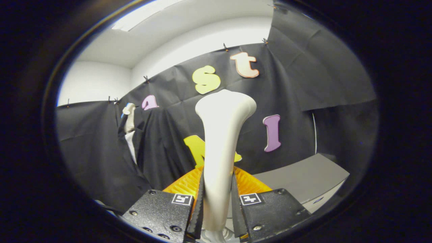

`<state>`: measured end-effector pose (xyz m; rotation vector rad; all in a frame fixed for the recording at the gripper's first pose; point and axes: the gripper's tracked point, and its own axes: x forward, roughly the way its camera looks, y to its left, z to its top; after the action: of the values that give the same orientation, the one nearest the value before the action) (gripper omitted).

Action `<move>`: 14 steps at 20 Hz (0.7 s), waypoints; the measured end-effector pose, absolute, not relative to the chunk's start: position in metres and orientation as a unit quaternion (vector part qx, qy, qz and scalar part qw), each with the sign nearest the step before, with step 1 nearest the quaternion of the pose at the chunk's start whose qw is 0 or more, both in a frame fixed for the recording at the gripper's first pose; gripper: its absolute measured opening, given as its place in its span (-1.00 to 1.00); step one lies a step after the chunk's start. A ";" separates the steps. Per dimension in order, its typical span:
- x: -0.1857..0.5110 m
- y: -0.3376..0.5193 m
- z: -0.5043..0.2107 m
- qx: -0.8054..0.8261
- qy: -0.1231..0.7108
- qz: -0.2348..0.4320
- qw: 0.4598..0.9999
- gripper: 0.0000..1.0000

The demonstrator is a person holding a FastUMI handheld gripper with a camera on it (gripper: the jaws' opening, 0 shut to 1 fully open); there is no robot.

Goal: Iron the clothes twice with a garment steamer, once on the left side and once on the right side.

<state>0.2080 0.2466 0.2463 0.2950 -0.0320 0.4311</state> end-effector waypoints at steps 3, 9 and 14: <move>0.179 0.292 0.270 0.135 -0.038 0.226 0.964 -0.24; 0.146 0.394 0.297 0.103 -0.057 0.273 0.955 -0.24; 0.143 0.462 0.308 0.076 -0.061 0.300 0.949 -0.24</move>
<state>0.1432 0.4618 0.3083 0.1538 -0.1232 0.6112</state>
